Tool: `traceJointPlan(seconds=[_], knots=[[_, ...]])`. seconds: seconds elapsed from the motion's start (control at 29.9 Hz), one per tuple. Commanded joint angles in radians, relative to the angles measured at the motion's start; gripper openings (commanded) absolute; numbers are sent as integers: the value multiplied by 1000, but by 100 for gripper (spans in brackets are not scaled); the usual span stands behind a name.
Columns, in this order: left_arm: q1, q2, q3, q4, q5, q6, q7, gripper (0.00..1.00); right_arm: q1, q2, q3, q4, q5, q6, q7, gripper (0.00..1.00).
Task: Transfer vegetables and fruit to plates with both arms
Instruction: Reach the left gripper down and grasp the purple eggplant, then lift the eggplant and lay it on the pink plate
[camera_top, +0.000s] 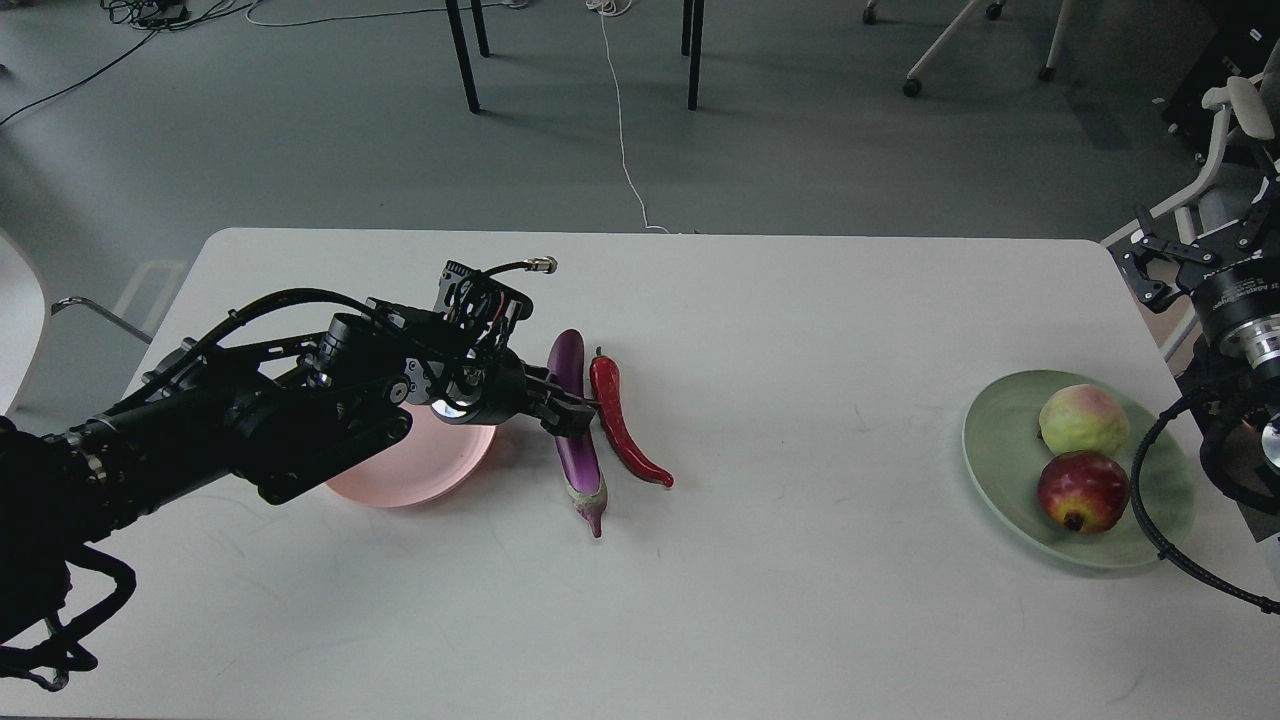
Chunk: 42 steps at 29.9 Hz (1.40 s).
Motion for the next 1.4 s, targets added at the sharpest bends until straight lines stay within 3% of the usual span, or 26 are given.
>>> traceJointPlan(seconds=[0.0, 0.37, 0.6, 0.9, 1.17, 1.27, 1.37], knots=[[-4, 1, 16, 0, -1, 2, -1, 62, 0, 0, 0, 0, 0, 0, 0, 98], [-13, 3, 16, 0, 1, -4, 0, 23, 3, 0, 0, -1, 0, 0, 0, 98], [-27, 3, 13, -1, -7, -7, 2, 18, 3, -3, 0, -1, 0, 0, 0, 98], [-140, 41, 0, -30, -87, -25, 0, 16, 8, -2, 0, -1, -2, 0, 0, 98], [-213, 299, -3, -275, -176, -25, 2, 17, 12, -5, -2, -3, -2, 0, -2, 98], [-191, 424, 13, -369, -177, -25, 0, 17, 11, -3, -2, -3, -2, 0, -2, 98], [-107, 515, 12, -385, -174, -25, -4, 17, 11, -2, -2, -1, -2, 0, -2, 98]])
